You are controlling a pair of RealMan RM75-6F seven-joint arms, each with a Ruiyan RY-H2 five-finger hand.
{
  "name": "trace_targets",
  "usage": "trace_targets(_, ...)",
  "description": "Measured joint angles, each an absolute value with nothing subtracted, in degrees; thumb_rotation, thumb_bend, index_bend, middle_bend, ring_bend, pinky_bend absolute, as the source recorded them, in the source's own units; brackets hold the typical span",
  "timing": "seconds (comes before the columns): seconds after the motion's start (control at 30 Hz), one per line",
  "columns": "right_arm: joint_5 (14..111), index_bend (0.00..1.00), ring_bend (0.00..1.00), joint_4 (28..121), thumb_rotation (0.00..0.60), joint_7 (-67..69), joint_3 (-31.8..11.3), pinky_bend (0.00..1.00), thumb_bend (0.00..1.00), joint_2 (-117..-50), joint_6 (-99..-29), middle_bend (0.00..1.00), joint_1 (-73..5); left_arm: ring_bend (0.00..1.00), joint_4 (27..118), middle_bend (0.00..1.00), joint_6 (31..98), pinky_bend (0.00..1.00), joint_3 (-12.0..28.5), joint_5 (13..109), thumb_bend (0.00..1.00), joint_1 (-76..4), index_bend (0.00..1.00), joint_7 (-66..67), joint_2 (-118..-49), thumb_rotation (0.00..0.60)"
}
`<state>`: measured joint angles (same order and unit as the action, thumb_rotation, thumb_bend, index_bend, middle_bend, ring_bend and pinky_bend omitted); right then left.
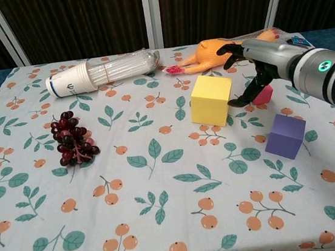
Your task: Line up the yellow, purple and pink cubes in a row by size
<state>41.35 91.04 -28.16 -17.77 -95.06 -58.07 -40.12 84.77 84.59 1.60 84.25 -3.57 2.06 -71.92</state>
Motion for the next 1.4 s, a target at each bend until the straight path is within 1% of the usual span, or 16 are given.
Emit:
trace_targets(0.17,39.57,0.0,0.0,87.58,0.6,-28.78,-17.85,0.0,0.16,-97.59,-56.96,0.15,-42.59,0.1,84.48,0.16,84.33,0.05,1.56,84.0,0.16,-3.52,0.23,1.79,-71.9,0.6)
trace_targets(0.4,38.97,0.05,0.0,83.36,0.6,-28.53,-17.78,0.0,0.19,-100.36,-56.13,0.21,-44.7,0.1,84.1,0.16,83.91,0.05,1.57,83.72,0.16,-3.58,0.23,1.55,-71.94,0.6)
trace_targets(0.57,39.55,0.11,0.04,81.04,0.6,-27.68,-17.66,0.0,0.27,-101.47,-55.8,0.27,-45.61,0.1,84.01,0.16,83.78,0.05,1.67,83.64,0.16,-3.67,0.23,1.49,-71.88,0.6)
trace_targets(0.7,40.84,0.13,0.04,80.45,0.6,-26.9,-17.45,0.0,0.31,-101.46,-55.93,0.28,-45.85,0.1,84.06,0.16,83.7,0.05,1.67,83.63,0.16,-3.71,0.23,1.6,-71.87,0.6)
trace_targets(0.93,44.04,0.13,0.04,84.59,0.6,-25.43,-17.06,0.0,0.32,-99.44,-55.62,0.28,-45.82,0.1,84.37,0.16,84.06,0.05,1.71,83.55,0.16,-3.51,0.23,1.81,-71.7,0.6)
trace_targets(1.07,45.98,0.13,0.04,86.55,0.6,-24.74,-16.72,0.0,0.32,-98.79,-54.1,0.28,-46.72,0.1,84.43,0.16,84.25,0.05,1.63,83.51,0.16,-3.28,0.23,1.78,-71.66,0.6)
trace_targets(1.4,45.83,0.14,0.03,80.78,0.6,-25.77,-15.95,0.0,0.32,-102.53,-51.01,0.28,-50.93,0.1,84.15,0.16,84.53,0.05,1.43,82.89,0.16,-2.53,0.23,1.54,-71.49,0.6)
